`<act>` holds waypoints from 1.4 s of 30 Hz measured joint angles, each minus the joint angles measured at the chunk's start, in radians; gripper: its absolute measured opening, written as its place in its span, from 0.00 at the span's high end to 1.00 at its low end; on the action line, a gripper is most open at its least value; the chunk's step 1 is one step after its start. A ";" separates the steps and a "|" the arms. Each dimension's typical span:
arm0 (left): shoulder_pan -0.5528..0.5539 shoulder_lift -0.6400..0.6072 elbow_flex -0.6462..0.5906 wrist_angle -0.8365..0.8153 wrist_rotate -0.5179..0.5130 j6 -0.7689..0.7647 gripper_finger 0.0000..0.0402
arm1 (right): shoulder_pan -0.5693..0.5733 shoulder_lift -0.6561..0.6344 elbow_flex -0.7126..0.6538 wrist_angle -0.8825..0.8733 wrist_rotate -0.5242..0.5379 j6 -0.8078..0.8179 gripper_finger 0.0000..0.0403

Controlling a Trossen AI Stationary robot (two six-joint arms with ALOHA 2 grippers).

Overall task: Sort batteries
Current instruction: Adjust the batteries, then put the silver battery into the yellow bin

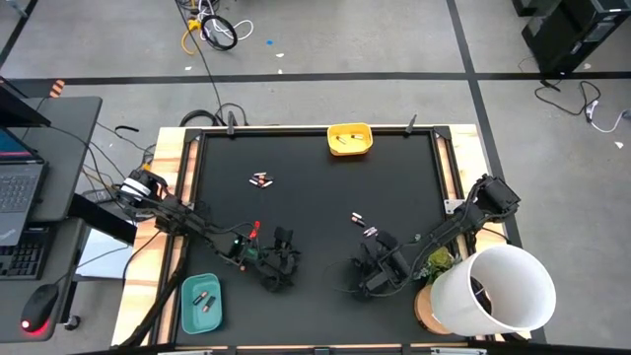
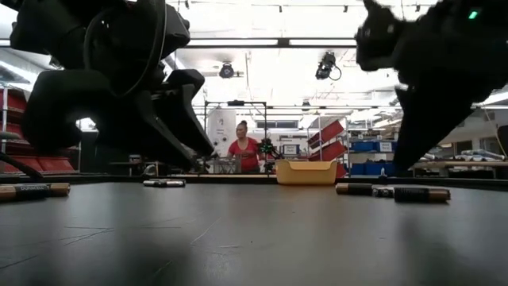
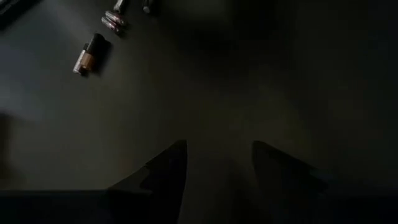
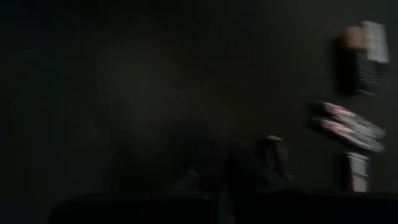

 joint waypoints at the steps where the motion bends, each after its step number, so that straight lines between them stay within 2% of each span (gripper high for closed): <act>1: 0.000 0.000 0.000 0.008 0.000 0.000 0.51 | -0.004 0.000 0.000 -0.035 0.001 0.011 0.92; 4: 0.000 0.000 0.000 0.019 0.000 0.000 0.51 | -0.013 0.000 0.000 -0.096 0.006 0.023 0.83; 9: 0.001 0.000 0.000 0.027 0.000 -0.003 0.51 | -0.037 -0.001 0.000 -0.103 0.009 0.010 0.67; 12: 0.002 0.000 0.000 0.037 -0.012 -0.005 0.51 | -0.051 -0.005 0.001 -0.118 0.004 -0.001 0.61; 19: 0.004 0.000 -0.001 0.101 -0.029 -0.022 0.51 | -0.047 -0.066 0.002 -0.211 0.002 0.026 0.61; 24: 0.036 0.000 -0.001 0.157 0.037 0.006 0.51 | -0.035 -0.129 0.002 -0.396 0.001 0.121 0.62; 29: 0.099 0.000 -0.001 0.212 0.069 0.074 0.51 | -0.112 -0.166 0.002 -0.584 -0.138 0.179 0.62; 36: 0.210 0.000 -0.001 0.249 0.091 0.271 0.51 | -0.273 -0.200 0.002 -0.688 -0.286 0.140 0.62; 39: 0.265 0.000 -0.001 0.275 0.125 0.340 0.51 | -0.365 -0.197 0.002 -0.758 -0.386 0.037 0.62; 42: 0.314 0.000 -0.001 0.296 0.210 0.358 0.51 | -0.442 -0.173 0.002 -0.796 -0.454 -0.115 0.62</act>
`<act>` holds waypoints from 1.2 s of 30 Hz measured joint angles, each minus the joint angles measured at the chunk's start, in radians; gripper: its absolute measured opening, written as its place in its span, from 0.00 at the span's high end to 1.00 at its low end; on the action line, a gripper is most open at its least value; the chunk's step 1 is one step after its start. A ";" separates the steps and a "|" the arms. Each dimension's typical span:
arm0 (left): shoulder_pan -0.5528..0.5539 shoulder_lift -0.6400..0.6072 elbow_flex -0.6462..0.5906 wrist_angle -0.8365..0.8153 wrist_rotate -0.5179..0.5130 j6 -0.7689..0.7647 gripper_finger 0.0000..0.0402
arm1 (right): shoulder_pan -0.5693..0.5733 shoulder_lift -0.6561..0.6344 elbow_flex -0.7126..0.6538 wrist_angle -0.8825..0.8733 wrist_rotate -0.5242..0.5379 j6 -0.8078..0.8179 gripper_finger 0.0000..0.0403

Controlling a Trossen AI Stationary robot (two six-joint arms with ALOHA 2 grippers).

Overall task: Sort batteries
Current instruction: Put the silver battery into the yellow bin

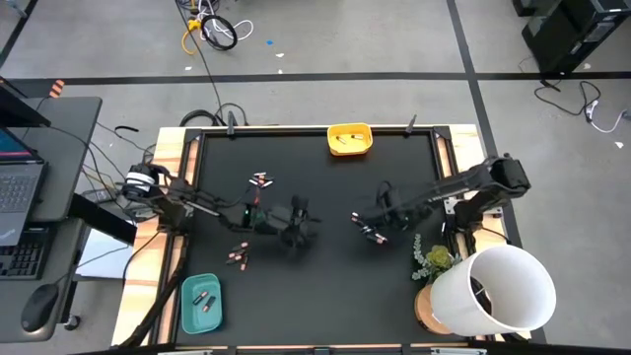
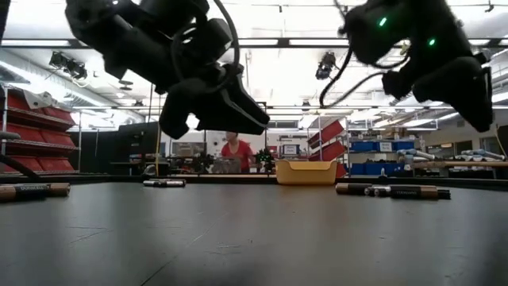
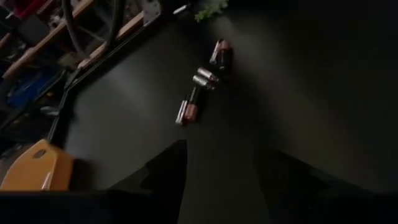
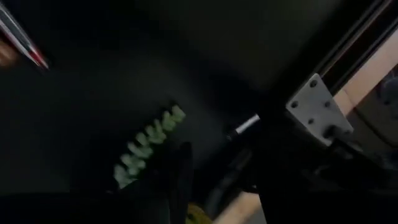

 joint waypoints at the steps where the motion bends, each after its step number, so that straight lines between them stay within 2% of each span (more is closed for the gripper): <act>1: 0.012 0.000 0.000 0.001 0.030 0.003 0.51 | -0.022 0.010 0.000 -0.012 -0.011 -0.052 0.62; 6: 0.048 0.000 0.000 -0.001 0.087 0.006 0.51 | -0.109 0.081 0.000 -0.031 -0.087 -0.296 0.60; 10: 0.062 0.000 0.000 -0.009 0.090 0.021 0.51 | -0.131 0.177 -0.017 -0.027 -0.089 -0.479 0.56; 13: 0.069 0.001 0.000 -0.021 0.091 0.038 0.51 | -0.139 0.245 -0.051 -0.032 -0.089 -0.548 0.51; 17: 0.081 0.001 0.000 -0.040 0.130 0.047 0.51 | -0.147 0.304 -0.094 -0.032 -0.115 -0.571 0.43; 22: 0.096 0.001 0.000 -0.067 0.158 0.069 0.51 | -0.153 0.288 -0.149 0.019 -0.127 -0.582 0.38; 32: 0.115 0.001 0.000 -0.122 0.170 0.095 0.51 | -0.148 0.209 -0.305 0.120 -0.132 -0.510 0.37; 36: 0.121 0.001 0.000 -0.137 0.179 0.103 0.51 | -0.128 0.197 -0.301 0.115 -0.073 -0.523 0.38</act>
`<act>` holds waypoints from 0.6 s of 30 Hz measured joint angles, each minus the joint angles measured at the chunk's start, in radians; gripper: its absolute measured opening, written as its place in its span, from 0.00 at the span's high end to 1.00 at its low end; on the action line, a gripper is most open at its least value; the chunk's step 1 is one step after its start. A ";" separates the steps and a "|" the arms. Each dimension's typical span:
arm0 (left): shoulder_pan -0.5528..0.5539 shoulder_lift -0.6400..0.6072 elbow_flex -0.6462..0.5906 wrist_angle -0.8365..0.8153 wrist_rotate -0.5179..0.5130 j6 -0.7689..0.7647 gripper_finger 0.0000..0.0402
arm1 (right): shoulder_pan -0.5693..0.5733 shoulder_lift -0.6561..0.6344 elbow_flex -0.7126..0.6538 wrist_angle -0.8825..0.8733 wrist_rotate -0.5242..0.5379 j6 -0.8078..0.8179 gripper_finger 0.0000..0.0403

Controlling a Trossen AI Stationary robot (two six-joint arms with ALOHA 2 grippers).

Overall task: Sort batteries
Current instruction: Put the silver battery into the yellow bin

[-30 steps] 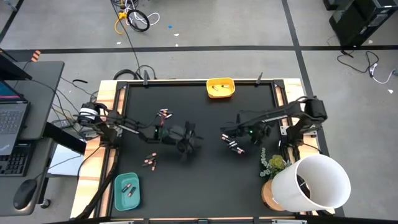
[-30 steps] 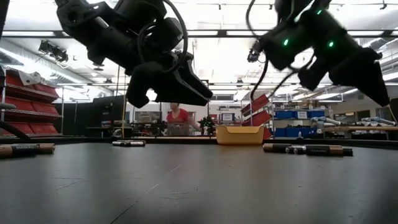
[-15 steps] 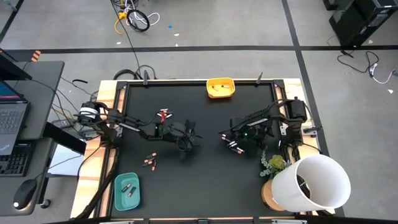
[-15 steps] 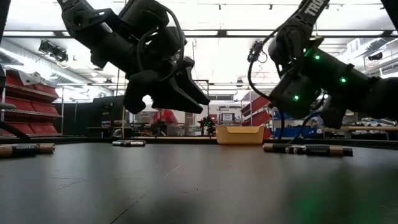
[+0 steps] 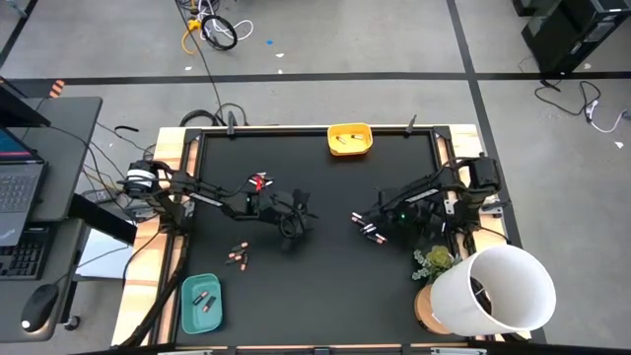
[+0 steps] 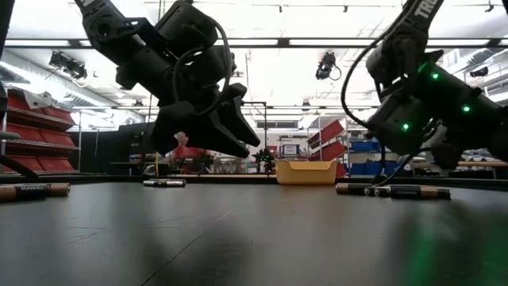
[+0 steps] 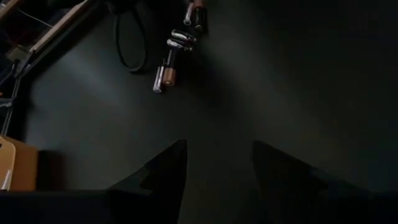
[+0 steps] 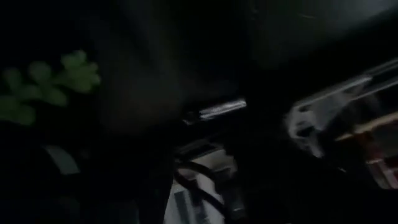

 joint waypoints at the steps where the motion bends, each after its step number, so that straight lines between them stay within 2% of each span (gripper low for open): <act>1: 0.001 0.000 0.000 -0.001 0.000 0.000 0.51 | 0.004 0.000 -0.004 -0.006 0.019 -0.003 0.38; 8: 0.001 0.000 0.000 -0.006 0.012 0.001 0.51 | 0.009 -0.050 -0.007 0.026 0.035 0.052 0.41; 10: 0.001 0.000 0.000 -0.007 0.014 0.001 0.51 | 0.009 -0.076 -0.012 0.036 0.018 0.128 0.42; 14: 0.001 0.000 0.000 -0.008 0.015 -0.001 0.51 | 0.017 -0.123 -0.013 0.024 0.010 0.381 0.46; 18: 0.001 0.000 0.000 -0.008 0.015 -0.001 0.51 | 0.070 -0.163 -0.006 -0.037 -0.001 0.567 0.52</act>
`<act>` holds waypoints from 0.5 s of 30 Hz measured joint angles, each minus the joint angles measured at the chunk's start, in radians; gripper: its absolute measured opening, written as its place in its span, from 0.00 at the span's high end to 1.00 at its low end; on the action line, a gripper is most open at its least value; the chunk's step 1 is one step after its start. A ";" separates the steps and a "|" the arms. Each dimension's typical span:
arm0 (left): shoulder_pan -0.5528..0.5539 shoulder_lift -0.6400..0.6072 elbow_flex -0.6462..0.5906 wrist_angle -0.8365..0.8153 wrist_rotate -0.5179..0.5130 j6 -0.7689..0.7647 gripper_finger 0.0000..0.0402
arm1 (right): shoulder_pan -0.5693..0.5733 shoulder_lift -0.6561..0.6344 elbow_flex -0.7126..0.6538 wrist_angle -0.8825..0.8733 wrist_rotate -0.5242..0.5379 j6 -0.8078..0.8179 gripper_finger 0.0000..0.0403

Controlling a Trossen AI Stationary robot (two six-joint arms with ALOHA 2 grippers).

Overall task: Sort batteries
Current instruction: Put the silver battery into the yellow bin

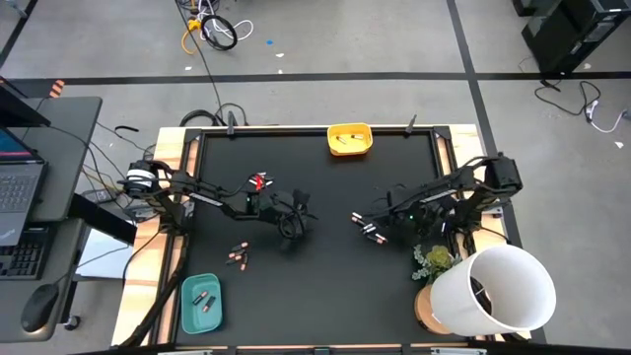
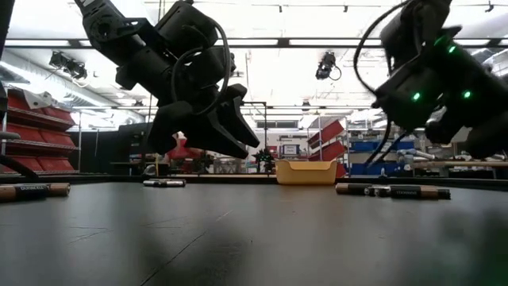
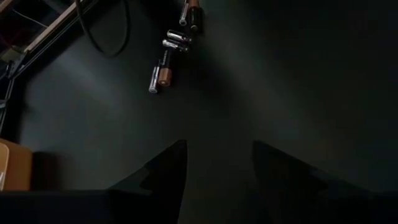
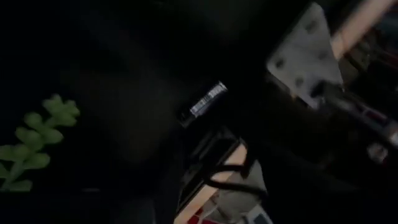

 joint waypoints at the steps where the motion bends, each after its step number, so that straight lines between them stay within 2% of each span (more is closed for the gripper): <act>1: 0.000 0.000 0.000 0.000 0.000 0.000 0.51 | 0.020 -0.011 0.005 -0.007 0.000 0.031 0.55; 4: 0.001 0.000 0.000 -0.012 -0.031 0.015 0.51 | 0.080 -0.041 0.009 0.024 0.000 0.102 0.64; 7: 0.024 0.000 0.000 -0.004 -0.076 0.038 0.51 | 0.126 -0.061 -0.005 0.139 -0.011 0.166 0.75; 12: 0.122 0.000 0.000 0.042 0.017 0.038 0.51 | 0.176 -0.051 -0.045 0.185 -0.023 0.309 0.88; 15: 0.177 0.000 0.000 0.072 0.038 0.018 0.54 | 0.201 -0.056 -0.060 0.179 0.050 0.394 0.93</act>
